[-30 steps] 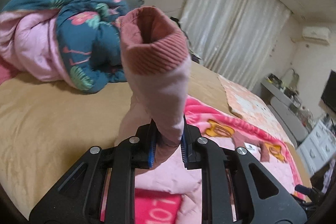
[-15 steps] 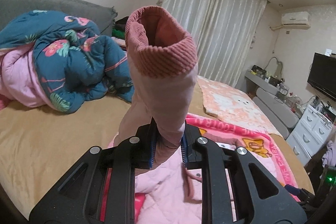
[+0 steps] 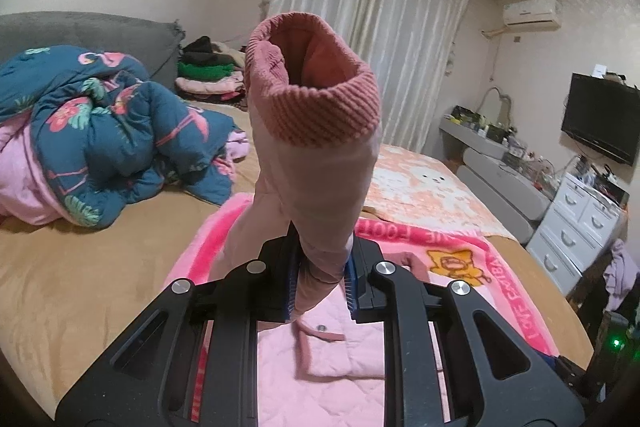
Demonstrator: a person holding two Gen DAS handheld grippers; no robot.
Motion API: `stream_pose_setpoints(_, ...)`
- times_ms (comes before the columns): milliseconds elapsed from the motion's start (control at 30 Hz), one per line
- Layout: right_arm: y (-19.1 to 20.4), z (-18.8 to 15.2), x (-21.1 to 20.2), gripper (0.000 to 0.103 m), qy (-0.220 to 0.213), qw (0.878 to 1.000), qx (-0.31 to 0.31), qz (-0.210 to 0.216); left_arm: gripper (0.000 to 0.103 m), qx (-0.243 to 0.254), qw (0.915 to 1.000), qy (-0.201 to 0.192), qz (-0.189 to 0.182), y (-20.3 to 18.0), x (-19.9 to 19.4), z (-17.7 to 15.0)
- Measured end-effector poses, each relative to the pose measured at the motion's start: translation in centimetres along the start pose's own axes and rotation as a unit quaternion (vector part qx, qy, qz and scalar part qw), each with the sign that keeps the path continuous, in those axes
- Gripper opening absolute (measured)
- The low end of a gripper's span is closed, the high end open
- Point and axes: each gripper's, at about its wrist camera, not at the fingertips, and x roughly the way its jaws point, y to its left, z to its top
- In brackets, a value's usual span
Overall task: Fold large clothes
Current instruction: 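Grasp the sleeve cuff with the left gripper and lift it up, then carry the held sleeve with the left gripper across the jacket front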
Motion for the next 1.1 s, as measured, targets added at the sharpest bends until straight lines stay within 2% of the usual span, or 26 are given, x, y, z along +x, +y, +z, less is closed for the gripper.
stream_pose_setpoints(733, -6.8, -1.5, -1.3, 0.099, -0.005, 0.999, 0.032, -0.017, 0.010, 0.049, 0.9972, 0.037, -0.042, -9.3, 3.2, -3.1)
stream_pose_setpoints(1100, -10.4, -0.6, -1.0, 0.099, -0.027, 0.998, 0.045, -0.029, 0.006, 0.100, 0.9896, 0.079, -0.066, -14.0, 6.4, -7.0)
